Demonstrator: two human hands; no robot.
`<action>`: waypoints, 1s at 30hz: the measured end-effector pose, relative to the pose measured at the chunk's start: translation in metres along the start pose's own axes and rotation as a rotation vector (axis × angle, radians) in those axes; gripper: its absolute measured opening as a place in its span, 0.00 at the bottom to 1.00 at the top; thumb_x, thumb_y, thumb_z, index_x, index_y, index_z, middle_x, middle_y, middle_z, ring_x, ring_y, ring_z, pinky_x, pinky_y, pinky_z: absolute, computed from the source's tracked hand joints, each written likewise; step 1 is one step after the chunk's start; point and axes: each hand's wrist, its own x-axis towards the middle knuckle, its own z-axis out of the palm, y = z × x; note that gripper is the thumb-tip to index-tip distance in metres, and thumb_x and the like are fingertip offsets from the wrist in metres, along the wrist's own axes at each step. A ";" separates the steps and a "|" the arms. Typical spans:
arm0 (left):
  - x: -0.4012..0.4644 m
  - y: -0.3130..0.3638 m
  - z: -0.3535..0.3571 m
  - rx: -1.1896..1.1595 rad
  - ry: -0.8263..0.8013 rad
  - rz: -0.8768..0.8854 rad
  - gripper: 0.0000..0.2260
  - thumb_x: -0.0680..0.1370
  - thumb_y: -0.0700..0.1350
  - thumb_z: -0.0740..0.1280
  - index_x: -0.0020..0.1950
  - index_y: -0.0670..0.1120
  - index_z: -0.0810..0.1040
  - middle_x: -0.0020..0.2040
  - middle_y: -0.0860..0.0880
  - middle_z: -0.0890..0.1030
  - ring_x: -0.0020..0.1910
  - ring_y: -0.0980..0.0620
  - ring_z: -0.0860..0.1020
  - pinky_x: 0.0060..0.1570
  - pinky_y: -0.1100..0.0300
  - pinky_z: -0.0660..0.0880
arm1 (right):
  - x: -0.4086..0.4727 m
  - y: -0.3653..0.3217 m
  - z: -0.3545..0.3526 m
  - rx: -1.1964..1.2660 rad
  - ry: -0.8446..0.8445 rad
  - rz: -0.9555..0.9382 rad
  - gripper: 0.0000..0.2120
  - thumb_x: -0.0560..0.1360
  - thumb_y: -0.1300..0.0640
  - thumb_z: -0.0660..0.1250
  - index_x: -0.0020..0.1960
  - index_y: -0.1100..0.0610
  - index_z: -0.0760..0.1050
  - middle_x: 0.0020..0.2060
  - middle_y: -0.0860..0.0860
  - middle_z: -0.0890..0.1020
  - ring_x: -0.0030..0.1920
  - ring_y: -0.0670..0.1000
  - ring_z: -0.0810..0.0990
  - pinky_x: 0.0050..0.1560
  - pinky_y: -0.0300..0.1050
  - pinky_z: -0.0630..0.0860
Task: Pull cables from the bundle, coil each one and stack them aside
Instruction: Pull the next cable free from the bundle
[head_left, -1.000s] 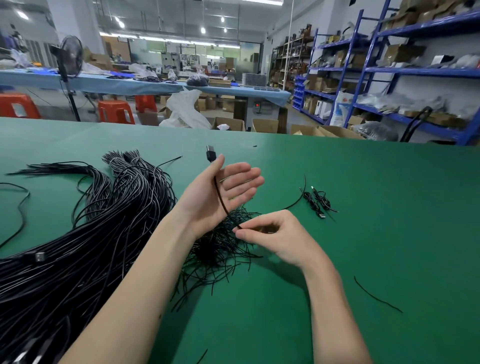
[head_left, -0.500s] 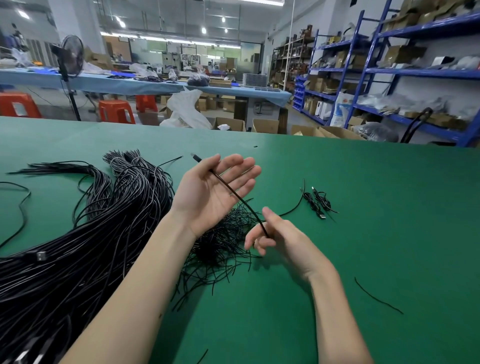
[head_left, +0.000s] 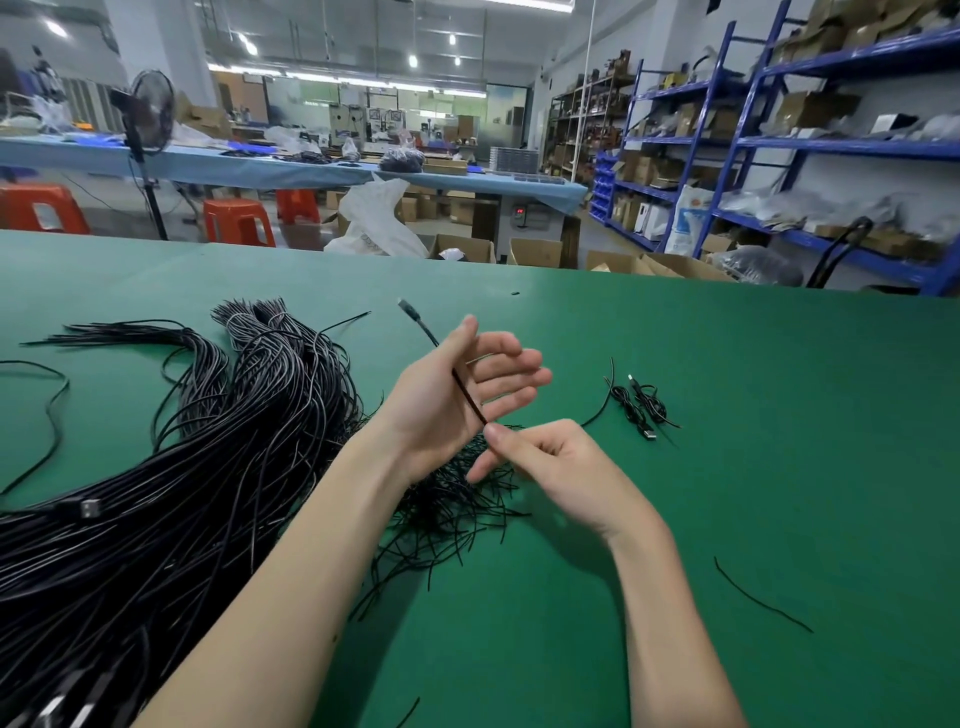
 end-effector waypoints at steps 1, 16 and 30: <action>0.000 0.001 0.000 -0.013 -0.010 -0.001 0.27 0.86 0.54 0.52 0.41 0.42 0.83 0.42 0.43 0.86 0.45 0.44 0.86 0.42 0.58 0.82 | 0.000 0.001 0.001 0.007 -0.009 0.001 0.20 0.81 0.40 0.63 0.43 0.49 0.88 0.21 0.47 0.71 0.27 0.41 0.71 0.40 0.32 0.66; -0.010 0.010 -0.005 0.223 -0.334 -0.227 0.31 0.81 0.63 0.50 0.36 0.44 0.82 0.35 0.43 0.84 0.38 0.46 0.86 0.38 0.58 0.83 | -0.003 0.025 -0.004 -0.111 -0.116 0.159 0.23 0.63 0.25 0.70 0.45 0.42 0.86 0.42 0.40 0.87 0.47 0.40 0.83 0.57 0.40 0.76; -0.012 0.012 -0.024 0.917 -0.195 -0.561 0.37 0.83 0.64 0.49 0.59 0.32 0.80 0.54 0.35 0.84 0.58 0.38 0.83 0.59 0.50 0.80 | 0.010 0.004 -0.005 -0.441 0.489 -0.120 0.10 0.63 0.35 0.70 0.42 0.36 0.80 0.36 0.35 0.81 0.42 0.40 0.81 0.45 0.46 0.79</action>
